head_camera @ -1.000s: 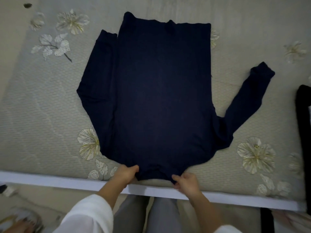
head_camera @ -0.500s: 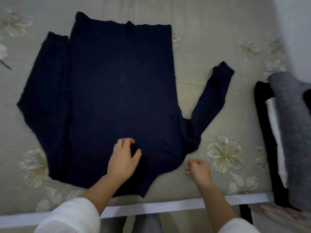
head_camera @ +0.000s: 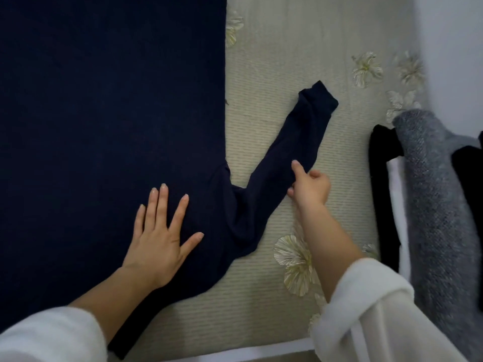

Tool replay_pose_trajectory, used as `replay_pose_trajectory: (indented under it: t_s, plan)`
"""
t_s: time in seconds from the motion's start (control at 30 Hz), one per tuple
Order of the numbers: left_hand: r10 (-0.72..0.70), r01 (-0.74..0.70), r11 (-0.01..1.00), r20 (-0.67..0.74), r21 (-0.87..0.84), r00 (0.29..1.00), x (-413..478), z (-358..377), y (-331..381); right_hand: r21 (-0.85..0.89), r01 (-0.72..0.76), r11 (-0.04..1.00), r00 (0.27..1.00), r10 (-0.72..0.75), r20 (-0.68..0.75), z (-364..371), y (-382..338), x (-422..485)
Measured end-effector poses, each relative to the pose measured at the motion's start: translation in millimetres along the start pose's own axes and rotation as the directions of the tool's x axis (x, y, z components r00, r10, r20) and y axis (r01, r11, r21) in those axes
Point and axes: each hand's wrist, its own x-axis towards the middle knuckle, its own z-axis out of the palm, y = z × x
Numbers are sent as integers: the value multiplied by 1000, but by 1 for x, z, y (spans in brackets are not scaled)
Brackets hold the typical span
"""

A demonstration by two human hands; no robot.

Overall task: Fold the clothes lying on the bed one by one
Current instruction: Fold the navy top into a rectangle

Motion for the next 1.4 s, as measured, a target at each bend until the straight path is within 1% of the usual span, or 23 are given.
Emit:
replay_pose_trajectory:
  t_s: [0.1,0.13,0.2,0.23,0.27,0.37,0.53,0.6,0.63,0.73,0.77,0.83,0.87,0.93,1.0,1.07,1.13,1.17,1.23,1.27,1.3,1.33,1.4]
  plan:
    - [-22,23,1000,78,-12,997,1,-10,5,46,-57,997,998,55,34,11,-18,8]
    - [-28,32,999,112,-30,993,1,-14,6,110,-93,990,992,83,93,9,-24,6]
    - [-32,40,998,162,-45,986,2,-20,9,313,-232,921,945,136,299,-3,-36,-3]
    - [-31,40,998,178,-47,984,2,-23,10,418,-294,860,909,116,401,-15,-41,-8]
    - [-29,39,998,189,-50,981,2,-24,10,506,-317,802,888,64,455,-28,-43,-12]
    - [-24,40,997,227,-67,974,3,-27,11,644,-293,707,904,-13,427,-73,-38,-22]
    - [-25,45,996,242,-78,970,3,-27,10,768,-280,576,946,30,323,-107,-15,-33]
    - [-10,33,995,231,-97,973,4,-27,10,801,-237,550,960,7,280,-104,-19,-39]
    - [-9,33,994,236,-101,972,3,-27,10,800,-210,562,966,-7,259,-100,-24,-41]
    - [-5,23,997,249,-68,968,4,-32,9,720,-74,690,972,-110,206,-78,-52,-53]
    - [-2,20,998,267,-64,964,4,-32,8,650,11,760,978,-144,152,-64,-62,-57]
    - [13,11,996,283,-84,959,5,-32,7,408,213,888,970,-242,19,-27,-87,-68]
    - [13,14,996,290,-91,957,4,-31,6,293,306,906,948,-319,-5,-8,-98,-75]
    - [1,14,997,207,-71,978,3,-30,3,101,469,877,879,-475,48,34,-122,-92]
    - [6,18,995,247,-94,969,2,-26,0,-117,614,781,783,-583,217,81,-140,-111]
    - [50,-29,995,229,-92,972,4,-22,-3,-253,744,618,657,-612,440,130,-146,-136]
    - [103,-83,992,218,-100,971,5,-19,-4,-302,849,434,516,-553,655,171,-136,-155]
    - [120,-99,990,216,-104,969,5,-19,-4,-349,874,337,476,-459,750,184,-122,-156]
    - [105,-88,992,228,-87,968,5,-25,-3,-433,893,127,451,-223,864,193,-84,-154]
    - [115,-110,993,211,-34,971,5,-23,-4,-447,893,57,450,-157,879,190,-67,-151]
    - [124,-119,992,231,-34,965,4,-20,-5,-452,892,18,450,-139,882,183,-52,-148]
    - [128,-123,992,291,-35,948,4,-22,-4,-456,890,1,452,-143,881,176,-38,-143]
    - [153,-153,988,319,-25,935,4,-27,-4,-466,884,-28,453,-196,870,162,-21,-132]
